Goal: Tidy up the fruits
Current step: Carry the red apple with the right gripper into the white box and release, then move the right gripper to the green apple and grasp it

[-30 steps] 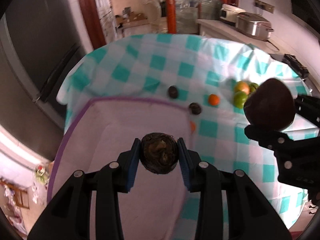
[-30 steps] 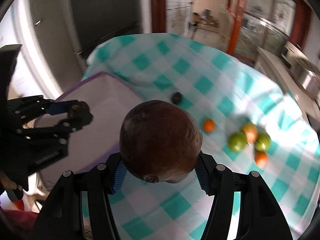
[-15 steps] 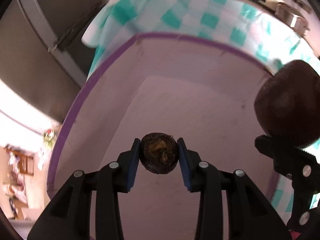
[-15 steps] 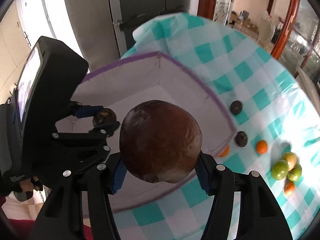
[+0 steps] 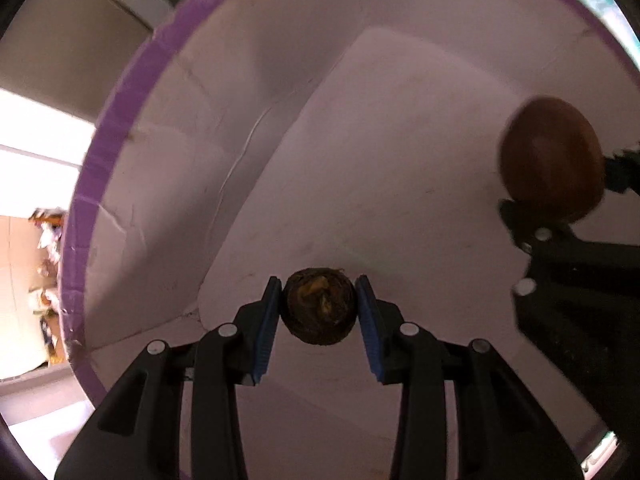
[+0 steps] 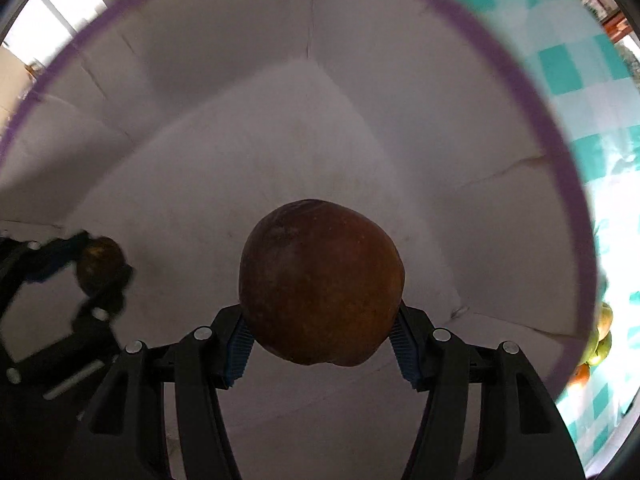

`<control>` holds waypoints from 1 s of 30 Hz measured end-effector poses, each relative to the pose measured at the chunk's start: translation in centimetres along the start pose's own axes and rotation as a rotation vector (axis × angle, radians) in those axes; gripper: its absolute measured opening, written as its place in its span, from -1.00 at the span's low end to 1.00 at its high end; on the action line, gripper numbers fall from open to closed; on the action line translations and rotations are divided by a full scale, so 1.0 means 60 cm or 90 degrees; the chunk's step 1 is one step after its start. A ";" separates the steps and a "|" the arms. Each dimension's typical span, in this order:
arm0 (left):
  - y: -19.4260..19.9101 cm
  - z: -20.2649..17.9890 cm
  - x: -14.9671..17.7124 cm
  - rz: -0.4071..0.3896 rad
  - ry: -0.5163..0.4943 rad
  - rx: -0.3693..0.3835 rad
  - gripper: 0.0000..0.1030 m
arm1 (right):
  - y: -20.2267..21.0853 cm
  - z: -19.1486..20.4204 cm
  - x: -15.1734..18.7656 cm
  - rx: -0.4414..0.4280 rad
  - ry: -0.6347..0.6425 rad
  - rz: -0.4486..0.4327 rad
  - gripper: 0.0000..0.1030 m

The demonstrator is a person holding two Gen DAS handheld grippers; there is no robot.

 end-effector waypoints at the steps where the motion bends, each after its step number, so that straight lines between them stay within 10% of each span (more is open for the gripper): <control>1: -0.007 0.008 0.002 0.009 0.013 -0.002 -0.21 | -0.007 0.002 0.001 -0.005 0.004 0.019 0.14; 8: 0.005 0.018 0.009 -0.006 0.029 -0.002 0.60 | 0.015 0.007 -0.006 -0.007 0.008 -0.016 0.27; 13: 0.026 0.005 0.013 -0.040 0.029 0.000 0.64 | 0.107 0.008 0.012 0.012 0.022 -0.140 0.40; 17: 0.139 -0.004 0.012 -0.281 0.036 0.005 0.64 | 0.240 -0.020 0.080 0.056 0.006 -0.333 0.66; 21: 0.273 -0.085 0.031 -0.475 -0.041 0.142 0.97 | 0.324 -0.111 0.212 0.088 -0.101 -0.497 0.72; 24: 0.340 -0.195 0.026 -0.530 -0.178 0.181 0.97 | 0.271 -0.208 0.334 0.100 -0.247 -0.451 0.72; 30: 0.353 -0.429 0.037 -0.411 -0.426 0.183 0.97 | 0.155 -0.318 0.526 0.080 -0.510 -0.361 0.72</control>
Point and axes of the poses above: each gripper's, at about its wrist camera, not at the fingertips, and y roughly against the way its jaws point, z to its left, x to its underside, the point moved 7 cm from there along -y, roughly the way its jaws point, and after that the axes turned 13 degrees about y, right-handed, at the moved point
